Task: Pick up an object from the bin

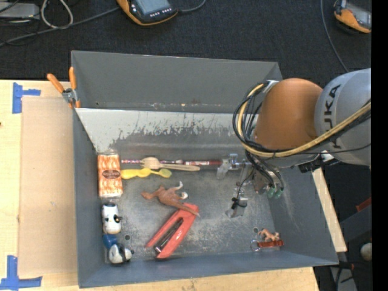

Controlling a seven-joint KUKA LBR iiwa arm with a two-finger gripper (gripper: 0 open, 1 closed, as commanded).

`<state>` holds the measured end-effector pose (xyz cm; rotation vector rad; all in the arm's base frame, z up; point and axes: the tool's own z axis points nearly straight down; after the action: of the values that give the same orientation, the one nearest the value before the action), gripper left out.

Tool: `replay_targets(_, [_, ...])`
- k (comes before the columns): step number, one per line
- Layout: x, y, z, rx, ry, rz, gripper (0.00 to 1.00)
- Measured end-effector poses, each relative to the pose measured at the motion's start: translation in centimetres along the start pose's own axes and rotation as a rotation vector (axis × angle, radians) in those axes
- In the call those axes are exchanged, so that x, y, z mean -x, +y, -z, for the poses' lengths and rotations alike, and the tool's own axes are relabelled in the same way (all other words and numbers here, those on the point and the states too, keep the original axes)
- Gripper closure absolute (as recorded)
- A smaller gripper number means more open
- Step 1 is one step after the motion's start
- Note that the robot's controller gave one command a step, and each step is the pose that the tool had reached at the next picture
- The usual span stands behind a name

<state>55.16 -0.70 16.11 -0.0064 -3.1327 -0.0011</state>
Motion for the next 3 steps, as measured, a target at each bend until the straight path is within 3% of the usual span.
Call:
replay_targets(1, [0.2, 0.0, 0.4, 0.000, -0.007, 0.000, 0.00])
replay_targets(2, [2.1, 6.9, -5.7, 0.000, -0.007, 0.123, 0.00])
replay_targets(3, [-3.0, 11.9, -2.9, -0.002, -0.011, 0.304, 0.00])
